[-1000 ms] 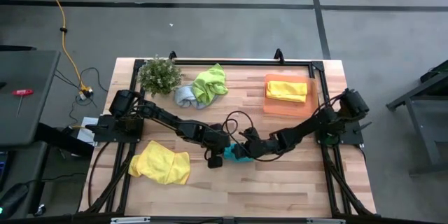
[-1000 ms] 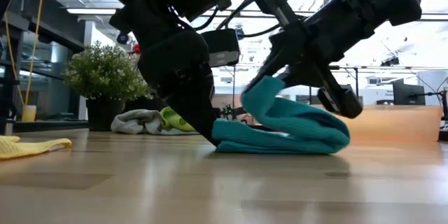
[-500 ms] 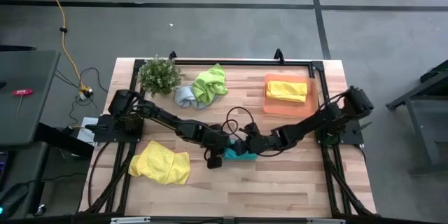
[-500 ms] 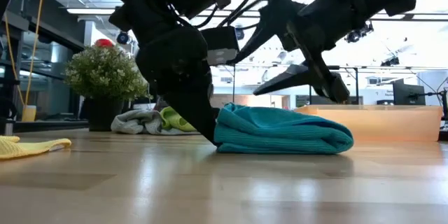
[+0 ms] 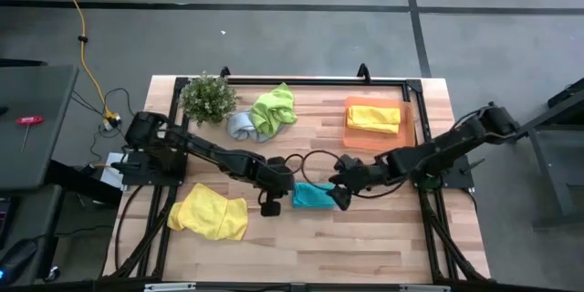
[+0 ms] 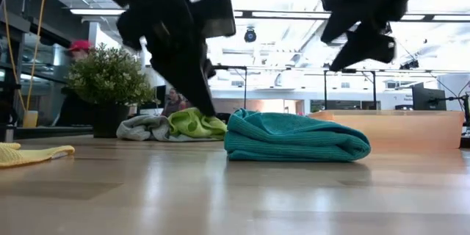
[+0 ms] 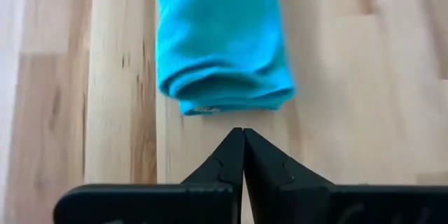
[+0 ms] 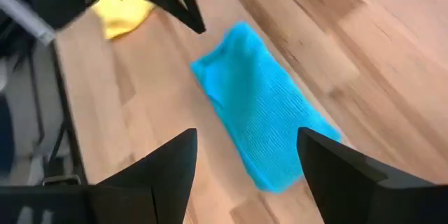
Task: Fold microfiber towels
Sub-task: Put the blue microfiber cloth into the orange bin
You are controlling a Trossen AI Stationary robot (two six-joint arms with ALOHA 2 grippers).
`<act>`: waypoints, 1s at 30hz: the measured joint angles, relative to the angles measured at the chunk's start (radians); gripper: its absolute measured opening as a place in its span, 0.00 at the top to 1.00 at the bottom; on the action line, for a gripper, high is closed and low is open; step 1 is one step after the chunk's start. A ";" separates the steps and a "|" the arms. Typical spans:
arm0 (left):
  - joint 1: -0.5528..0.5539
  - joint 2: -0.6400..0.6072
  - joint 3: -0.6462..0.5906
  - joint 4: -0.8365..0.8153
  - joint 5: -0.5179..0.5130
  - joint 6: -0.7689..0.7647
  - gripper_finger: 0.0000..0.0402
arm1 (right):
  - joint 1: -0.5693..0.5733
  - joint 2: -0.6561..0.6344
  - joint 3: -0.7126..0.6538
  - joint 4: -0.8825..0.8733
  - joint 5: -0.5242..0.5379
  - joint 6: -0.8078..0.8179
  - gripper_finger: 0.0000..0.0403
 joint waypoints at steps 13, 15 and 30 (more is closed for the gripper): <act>-0.046 -0.365 0.000 0.048 -0.076 -0.093 1.00 | -0.185 0.143 0.000 0.101 -0.241 -0.453 0.41; -0.063 -0.402 0.001 0.105 -0.084 -0.122 1.00 | -0.191 0.163 0.000 0.102 -0.259 -0.501 0.41; -0.172 -0.467 0.000 0.355 -0.153 -0.217 1.00 | -0.159 0.362 -0.001 0.174 -0.236 -0.651 0.41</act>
